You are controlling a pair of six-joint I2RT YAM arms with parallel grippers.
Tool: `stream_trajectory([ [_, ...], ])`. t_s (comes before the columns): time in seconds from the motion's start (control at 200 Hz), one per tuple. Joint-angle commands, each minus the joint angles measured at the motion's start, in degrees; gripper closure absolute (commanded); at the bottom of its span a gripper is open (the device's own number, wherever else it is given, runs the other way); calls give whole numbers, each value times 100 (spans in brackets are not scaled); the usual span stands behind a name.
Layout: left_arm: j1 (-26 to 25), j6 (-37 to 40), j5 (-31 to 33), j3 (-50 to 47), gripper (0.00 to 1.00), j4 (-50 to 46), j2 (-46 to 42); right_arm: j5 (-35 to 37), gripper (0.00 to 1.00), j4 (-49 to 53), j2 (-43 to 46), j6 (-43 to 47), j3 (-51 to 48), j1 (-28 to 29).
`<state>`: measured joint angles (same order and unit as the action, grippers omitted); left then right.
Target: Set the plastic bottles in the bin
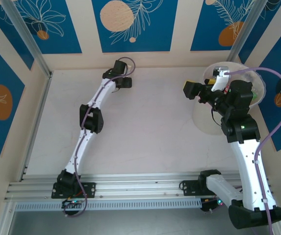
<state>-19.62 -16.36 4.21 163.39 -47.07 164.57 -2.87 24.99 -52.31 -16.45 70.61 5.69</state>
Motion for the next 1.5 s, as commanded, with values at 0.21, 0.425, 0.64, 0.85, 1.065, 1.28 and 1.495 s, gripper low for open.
stream_trajectory([
  [0.21,-56,138,-25,241,71,-583,-121,363,0,3,100,292,-137,33],
  [0.425,-236,349,-141,237,90,-755,-433,491,0,-84,59,131,-271,37],
  [0.64,-642,585,-10,237,98,-769,-790,727,0,-87,-143,-109,-316,20],
  [0.85,-1007,816,-272,367,100,-618,-1088,846,0,-108,-248,-279,-407,-65],
  [1.065,-1052,948,-1200,-176,100,-254,-1986,747,0,-296,-512,-564,-486,-200],
  [1.28,-1063,843,-1523,-1468,100,131,-3213,-38,0,-1005,-1324,-1683,-230,-262],
  [1.495,-1449,967,-1139,-2988,100,948,-4340,-1045,0,-1980,-2431,-2888,271,-275],
])
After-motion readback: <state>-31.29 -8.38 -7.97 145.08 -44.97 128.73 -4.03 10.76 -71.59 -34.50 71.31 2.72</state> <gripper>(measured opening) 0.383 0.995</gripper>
